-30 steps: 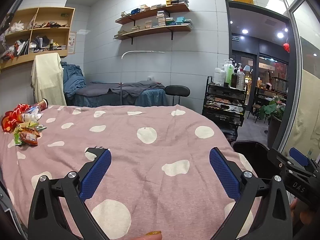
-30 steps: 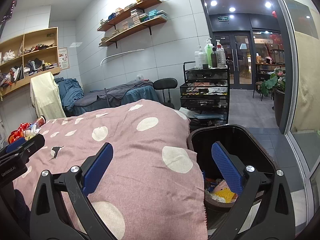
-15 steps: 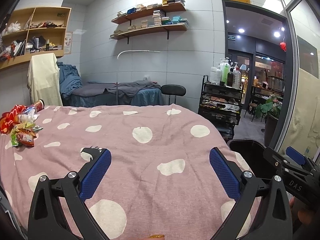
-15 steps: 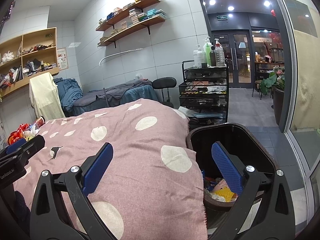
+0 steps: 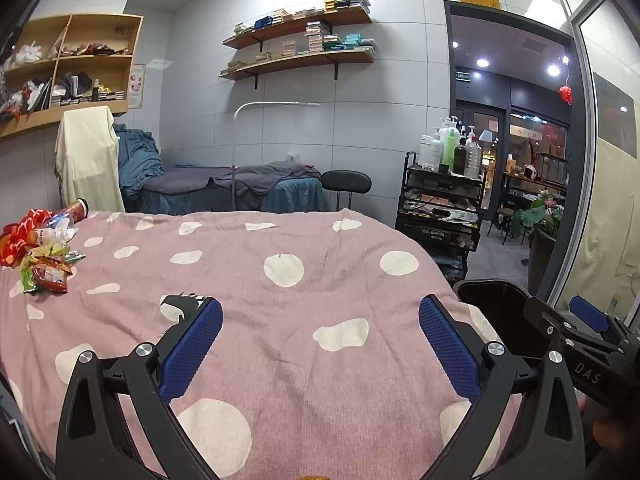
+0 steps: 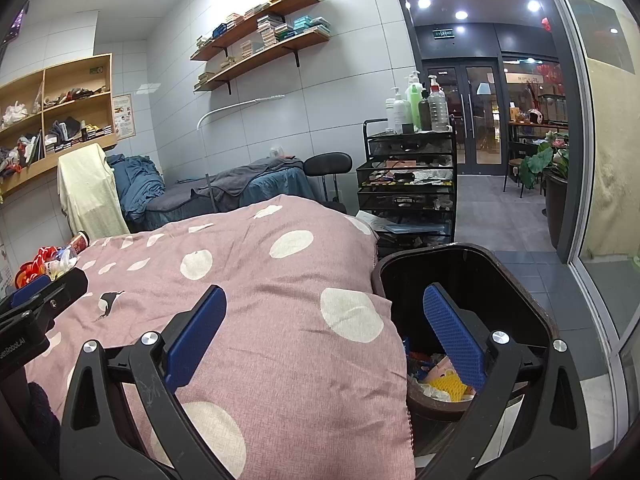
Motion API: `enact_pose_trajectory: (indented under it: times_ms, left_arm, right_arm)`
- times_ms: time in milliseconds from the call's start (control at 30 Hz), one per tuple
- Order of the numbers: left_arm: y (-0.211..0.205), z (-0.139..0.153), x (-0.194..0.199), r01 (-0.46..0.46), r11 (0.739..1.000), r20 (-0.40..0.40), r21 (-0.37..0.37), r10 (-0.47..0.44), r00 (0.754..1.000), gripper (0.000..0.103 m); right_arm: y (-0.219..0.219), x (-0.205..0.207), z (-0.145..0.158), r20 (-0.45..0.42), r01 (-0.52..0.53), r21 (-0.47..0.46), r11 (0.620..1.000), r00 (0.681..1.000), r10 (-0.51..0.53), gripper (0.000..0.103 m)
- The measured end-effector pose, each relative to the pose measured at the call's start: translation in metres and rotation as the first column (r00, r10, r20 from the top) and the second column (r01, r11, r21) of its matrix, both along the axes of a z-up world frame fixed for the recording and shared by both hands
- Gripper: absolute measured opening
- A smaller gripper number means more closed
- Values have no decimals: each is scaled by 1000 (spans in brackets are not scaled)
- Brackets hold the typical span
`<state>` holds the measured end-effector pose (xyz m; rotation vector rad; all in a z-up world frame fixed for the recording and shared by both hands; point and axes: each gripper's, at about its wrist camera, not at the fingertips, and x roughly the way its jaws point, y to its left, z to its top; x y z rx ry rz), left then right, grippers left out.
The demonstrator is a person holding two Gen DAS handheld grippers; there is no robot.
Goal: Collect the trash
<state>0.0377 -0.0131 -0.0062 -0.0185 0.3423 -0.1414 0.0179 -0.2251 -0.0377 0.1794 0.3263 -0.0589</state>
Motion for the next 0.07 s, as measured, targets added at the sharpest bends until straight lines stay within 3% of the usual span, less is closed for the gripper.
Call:
enact_pose_trajectory:
  times_ms: [67]
  left_arm:
    - [0,0,1,-1,1000,-2,1,1,1000,98]
  right_arm:
    - [0,0,0,0,0,-1,1000,1000,0,97]
